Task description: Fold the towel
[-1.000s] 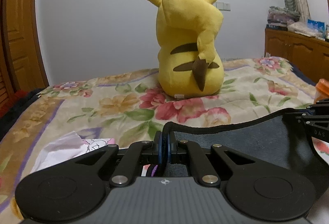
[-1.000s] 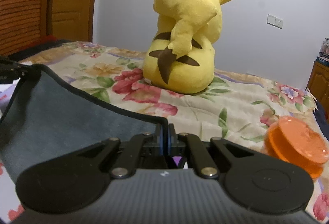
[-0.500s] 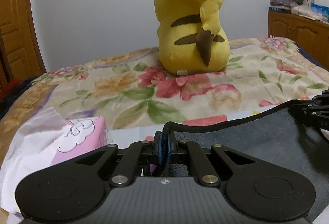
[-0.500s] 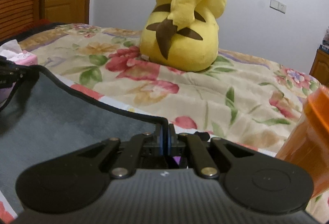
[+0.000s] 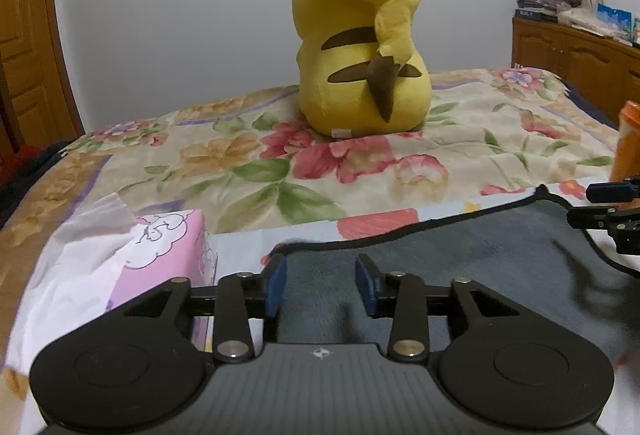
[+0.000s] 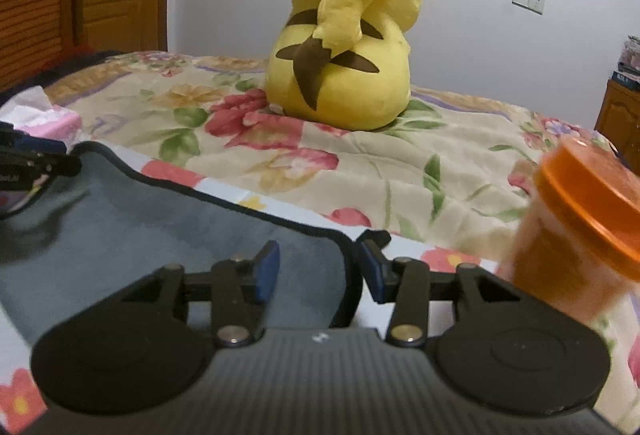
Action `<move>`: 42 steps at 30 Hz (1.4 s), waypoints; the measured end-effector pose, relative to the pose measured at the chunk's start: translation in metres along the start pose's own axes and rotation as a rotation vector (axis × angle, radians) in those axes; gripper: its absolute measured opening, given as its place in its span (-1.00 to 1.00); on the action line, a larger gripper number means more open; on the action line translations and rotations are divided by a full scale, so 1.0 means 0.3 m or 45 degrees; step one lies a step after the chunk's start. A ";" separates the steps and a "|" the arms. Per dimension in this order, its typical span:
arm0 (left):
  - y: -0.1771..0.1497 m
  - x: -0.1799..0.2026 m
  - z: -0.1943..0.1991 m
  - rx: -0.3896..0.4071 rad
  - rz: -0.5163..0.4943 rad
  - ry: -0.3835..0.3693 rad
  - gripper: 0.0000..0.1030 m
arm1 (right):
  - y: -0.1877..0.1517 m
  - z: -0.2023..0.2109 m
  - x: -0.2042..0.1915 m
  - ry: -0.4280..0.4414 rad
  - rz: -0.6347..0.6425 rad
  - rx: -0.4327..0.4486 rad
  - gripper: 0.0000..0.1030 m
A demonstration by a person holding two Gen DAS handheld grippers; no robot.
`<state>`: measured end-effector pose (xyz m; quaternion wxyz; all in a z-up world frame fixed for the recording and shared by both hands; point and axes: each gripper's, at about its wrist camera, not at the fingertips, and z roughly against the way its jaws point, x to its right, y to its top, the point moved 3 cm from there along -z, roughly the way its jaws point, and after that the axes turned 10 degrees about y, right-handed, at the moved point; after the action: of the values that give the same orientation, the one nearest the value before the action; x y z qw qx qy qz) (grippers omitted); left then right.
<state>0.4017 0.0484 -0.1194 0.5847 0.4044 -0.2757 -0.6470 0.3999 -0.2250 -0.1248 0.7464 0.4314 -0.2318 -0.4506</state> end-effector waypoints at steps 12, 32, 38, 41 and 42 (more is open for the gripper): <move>-0.028 0.021 0.222 -0.006 -0.060 -0.048 0.07 | -0.006 0.217 -0.089 0.036 -0.046 0.018 -0.11; -0.035 -0.010 0.535 0.029 -0.042 -0.035 0.75 | -0.015 0.496 -0.217 0.027 -0.060 0.061 -0.03; -0.055 -0.014 0.613 0.044 -0.037 -0.025 1.00 | -0.026 0.562 -0.240 0.008 -0.079 0.085 0.28; -0.071 -0.015 0.641 0.042 -0.036 -0.016 1.00 | -0.033 0.584 -0.248 -0.003 -0.080 0.093 0.67; -0.076 -0.014 0.647 0.030 -0.040 -0.015 1.00 | -0.034 0.590 -0.250 -0.009 -0.080 0.095 0.83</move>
<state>0.2252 0.0339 -0.0364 0.5682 0.4118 -0.2803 -0.6551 0.2285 -0.2388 -0.0381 0.7145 0.4643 -0.2375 -0.4663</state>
